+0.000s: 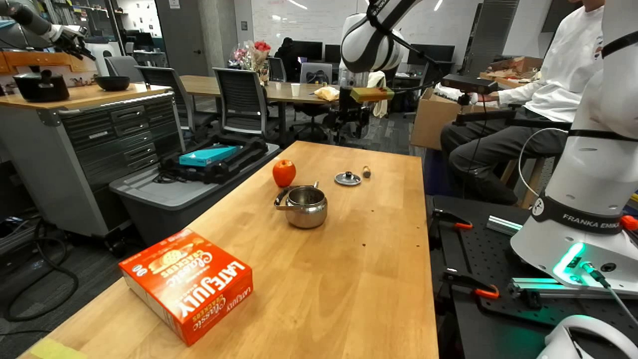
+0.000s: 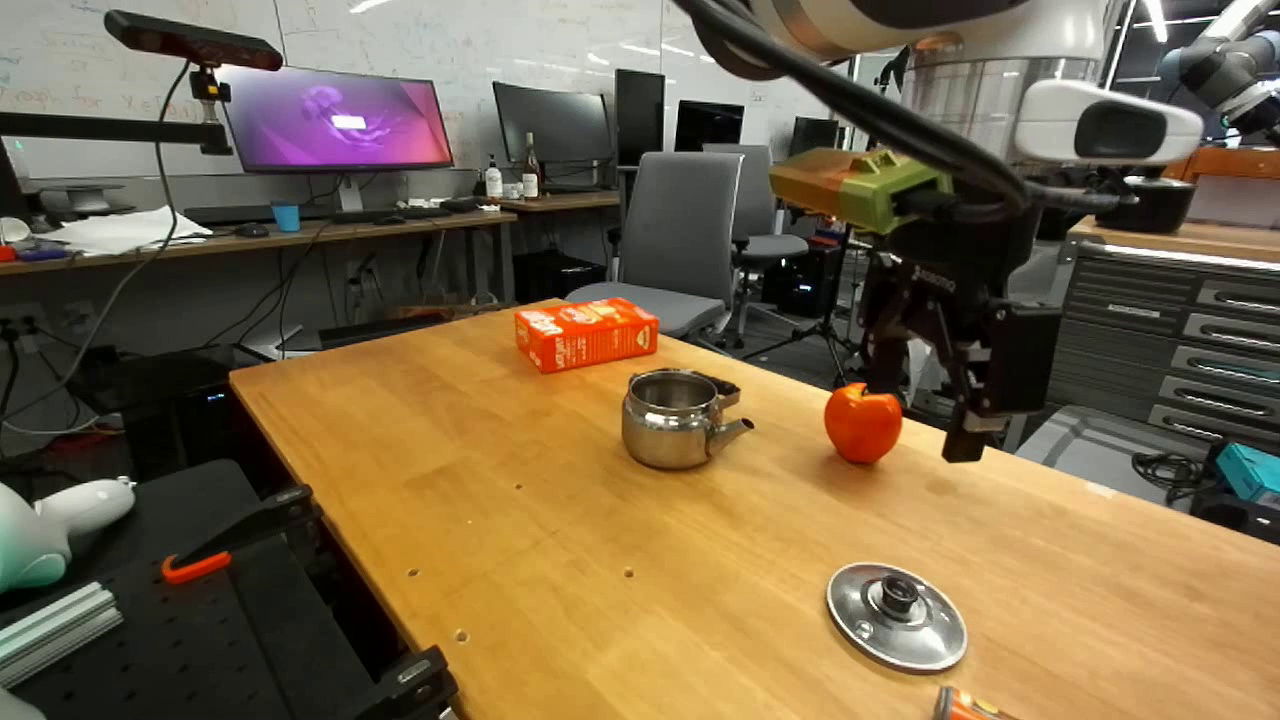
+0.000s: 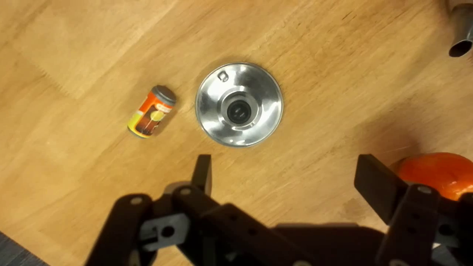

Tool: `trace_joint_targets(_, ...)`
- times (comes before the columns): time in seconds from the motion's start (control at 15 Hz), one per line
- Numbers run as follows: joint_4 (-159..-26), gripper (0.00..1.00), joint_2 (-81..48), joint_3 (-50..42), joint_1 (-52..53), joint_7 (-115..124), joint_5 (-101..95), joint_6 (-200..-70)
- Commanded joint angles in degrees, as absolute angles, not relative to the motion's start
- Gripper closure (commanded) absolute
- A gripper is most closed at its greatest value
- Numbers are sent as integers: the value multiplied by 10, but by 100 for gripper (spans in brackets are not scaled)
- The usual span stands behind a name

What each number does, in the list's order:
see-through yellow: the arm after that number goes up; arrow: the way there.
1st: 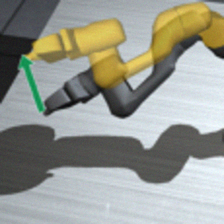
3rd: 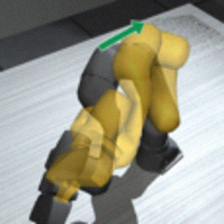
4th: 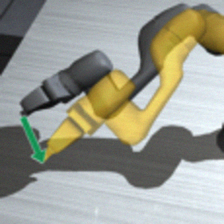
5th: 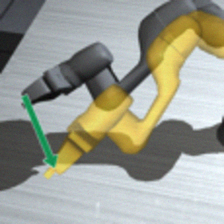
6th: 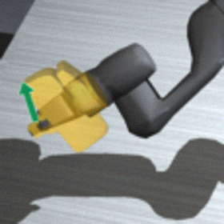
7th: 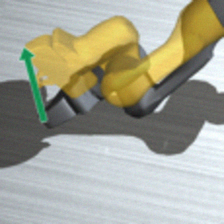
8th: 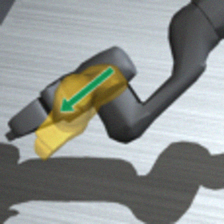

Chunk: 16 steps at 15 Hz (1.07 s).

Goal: Put the lid on the tea pot.

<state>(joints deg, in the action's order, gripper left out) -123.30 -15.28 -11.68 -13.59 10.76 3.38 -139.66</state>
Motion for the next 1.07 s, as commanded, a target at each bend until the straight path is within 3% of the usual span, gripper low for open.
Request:
trace_joint_targets(0.0,-1214,0,-196,-117,-137,92,51,-1415)
trace_joint_targets(1.0,-1209,0,-271,-135,-133,112,37,-1482)
